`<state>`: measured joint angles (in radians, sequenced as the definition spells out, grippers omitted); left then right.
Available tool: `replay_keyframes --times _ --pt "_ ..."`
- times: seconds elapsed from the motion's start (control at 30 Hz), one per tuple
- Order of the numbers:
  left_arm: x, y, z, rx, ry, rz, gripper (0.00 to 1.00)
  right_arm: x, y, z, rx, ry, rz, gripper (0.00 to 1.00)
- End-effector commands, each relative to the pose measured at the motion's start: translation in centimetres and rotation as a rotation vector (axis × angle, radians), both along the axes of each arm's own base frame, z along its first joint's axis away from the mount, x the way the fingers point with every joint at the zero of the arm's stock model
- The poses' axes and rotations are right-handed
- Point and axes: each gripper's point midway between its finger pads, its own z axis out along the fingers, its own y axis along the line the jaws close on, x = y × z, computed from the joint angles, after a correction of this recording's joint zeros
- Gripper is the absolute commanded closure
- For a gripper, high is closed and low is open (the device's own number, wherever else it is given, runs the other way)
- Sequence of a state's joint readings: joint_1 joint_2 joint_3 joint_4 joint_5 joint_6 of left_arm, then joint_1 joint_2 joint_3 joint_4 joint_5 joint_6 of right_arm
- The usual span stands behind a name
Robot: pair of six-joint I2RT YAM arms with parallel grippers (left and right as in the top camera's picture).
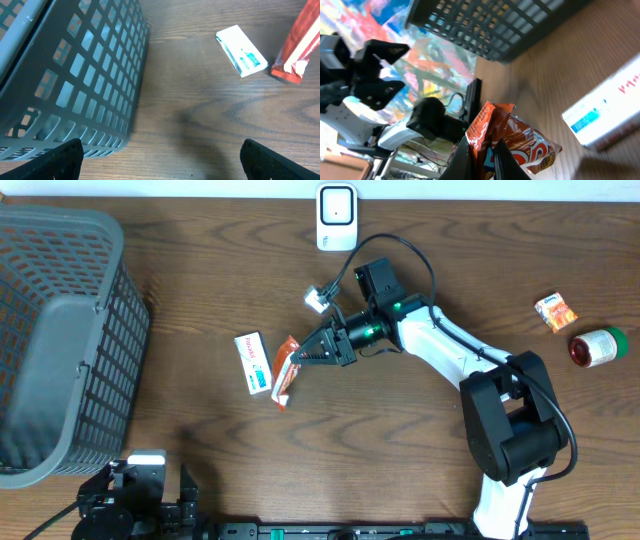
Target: Scan the item barcode
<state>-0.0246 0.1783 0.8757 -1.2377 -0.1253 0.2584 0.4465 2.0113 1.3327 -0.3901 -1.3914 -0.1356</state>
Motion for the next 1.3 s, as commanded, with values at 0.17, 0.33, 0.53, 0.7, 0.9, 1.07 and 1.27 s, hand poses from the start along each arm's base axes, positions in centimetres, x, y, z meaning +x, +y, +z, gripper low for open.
replay_keyframes --times 0.17,0.33,0.53,0.7,0.9,1.07,1.27 --pt "-0.1 -0.1 0.2 -0.005 -0.01 -0.009 0.01 -2.1 -2.2 -4.2 -0.07 0.139 -0.032 0.96" --pt "-0.1 -0.1 0.2 -0.005 -0.01 -0.009 0.01 -0.9 -3.6 -7.4 -0.226 0.118 -0.124 0.91" --pt "-0.1 -0.2 0.2 -0.005 -0.01 -0.009 0.01 0.4 -9.0 -15.4 -0.769 0.03 -0.29 0.84" --pt "-0.1 -0.1 0.2 -0.005 -0.01 -0.009 0.01 2.0 -13.7 -18.1 -1.07 0.006 -0.448 0.51" --pt "-0.1 -0.1 0.2 -0.005 -0.01 -0.009 0.01 3.1 -12.8 -12.9 -0.862 0.126 -0.486 0.99" --pt "-0.1 -0.1 0.2 -0.005 -0.01 -0.009 0.01 1.9 -8.7 -5.9 -0.468 0.219 -0.361 0.99" --pt "-0.1 -0.2 0.2 -0.005 -0.01 -0.009 0.01 0.9 -6.2 -4.1 -0.3 0.282 -0.257 0.99"
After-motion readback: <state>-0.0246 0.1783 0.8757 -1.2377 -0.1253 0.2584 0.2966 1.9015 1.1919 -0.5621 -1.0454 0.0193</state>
